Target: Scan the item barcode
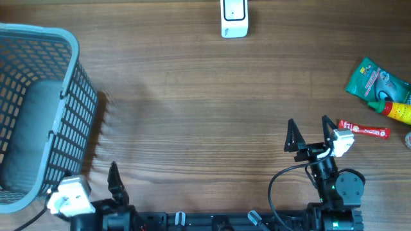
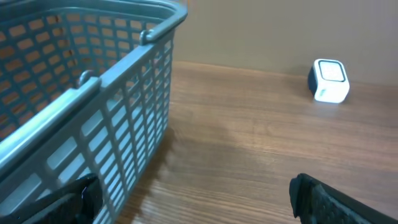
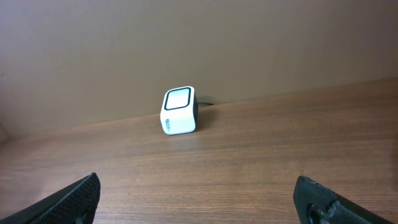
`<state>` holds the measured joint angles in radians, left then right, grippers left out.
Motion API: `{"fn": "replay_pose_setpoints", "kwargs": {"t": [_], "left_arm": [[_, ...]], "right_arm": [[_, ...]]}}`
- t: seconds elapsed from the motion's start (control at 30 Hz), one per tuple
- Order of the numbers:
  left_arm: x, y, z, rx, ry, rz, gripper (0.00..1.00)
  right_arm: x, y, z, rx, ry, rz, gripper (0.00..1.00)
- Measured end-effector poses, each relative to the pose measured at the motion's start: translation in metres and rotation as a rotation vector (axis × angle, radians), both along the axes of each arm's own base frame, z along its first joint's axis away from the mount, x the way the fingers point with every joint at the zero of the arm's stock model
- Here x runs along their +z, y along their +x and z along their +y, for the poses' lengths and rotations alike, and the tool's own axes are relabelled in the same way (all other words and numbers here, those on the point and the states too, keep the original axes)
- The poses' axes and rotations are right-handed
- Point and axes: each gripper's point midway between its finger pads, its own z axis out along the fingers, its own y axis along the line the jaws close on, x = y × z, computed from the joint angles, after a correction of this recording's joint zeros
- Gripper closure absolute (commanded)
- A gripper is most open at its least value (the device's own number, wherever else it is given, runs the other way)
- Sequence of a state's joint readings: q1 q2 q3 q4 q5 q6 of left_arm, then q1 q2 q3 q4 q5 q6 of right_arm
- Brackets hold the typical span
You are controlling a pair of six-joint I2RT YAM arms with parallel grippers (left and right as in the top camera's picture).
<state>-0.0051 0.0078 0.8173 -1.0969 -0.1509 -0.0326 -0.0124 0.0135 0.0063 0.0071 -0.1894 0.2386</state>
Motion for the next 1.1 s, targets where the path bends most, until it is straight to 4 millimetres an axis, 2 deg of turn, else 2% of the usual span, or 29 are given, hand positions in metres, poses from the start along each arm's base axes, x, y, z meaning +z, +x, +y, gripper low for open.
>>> {"fn": "replay_pose_setpoints", "kwargs": {"t": [0.1, 0.2, 0.23, 0.33, 0.4, 0.47, 0.6, 0.87, 1.1], "left_arm": [[0.007, 0.032, -0.002, -0.009, -0.002, -0.105, 0.00], [-0.012, 0.077, -0.013, -0.070, -0.014, -0.183, 0.00], [-0.030, 0.090, -0.015, -0.087, -0.019, -0.174, 0.00], [-0.067, 0.106, -0.013, -0.081, -0.035, -0.144, 0.00], [-0.077, 0.114, -0.013, -0.080, -0.036, -0.160, 0.00], [-0.074, 0.121, -0.012, -0.078, -0.033, -0.231, 0.00], [-0.098, 0.128, -0.008, -0.061, -0.031, -0.222, 0.00], [-0.104, 0.129, -0.005, -0.042, -0.030, -0.225, 0.00], [-0.105, 0.130, -0.016, -0.104, -0.042, -0.220, 0.00]], "right_arm": [[0.000, 0.000, 0.000, 0.000, 0.000, 0.000, 0.00], [0.000, 0.000, 0.000, 0.000, 0.000, 0.000, 0.00], [0.000, 0.000, 0.000, 0.000, 0.000, 0.000, 0.00], [0.000, 0.000, 0.000, 0.000, 0.000, 0.000, 0.00], [0.000, 0.000, 0.000, 0.000, 0.000, 0.000, 0.00], [0.000, 0.000, 0.000, 0.000, 0.000, 0.000, 0.00], [0.000, 0.000, 0.000, 0.000, 0.000, 0.000, 0.00], [0.000, 0.000, 0.000, 0.000, 0.000, 0.000, 0.00], [0.000, 0.000, 0.000, 0.000, 0.000, 0.000, 0.00]]}}
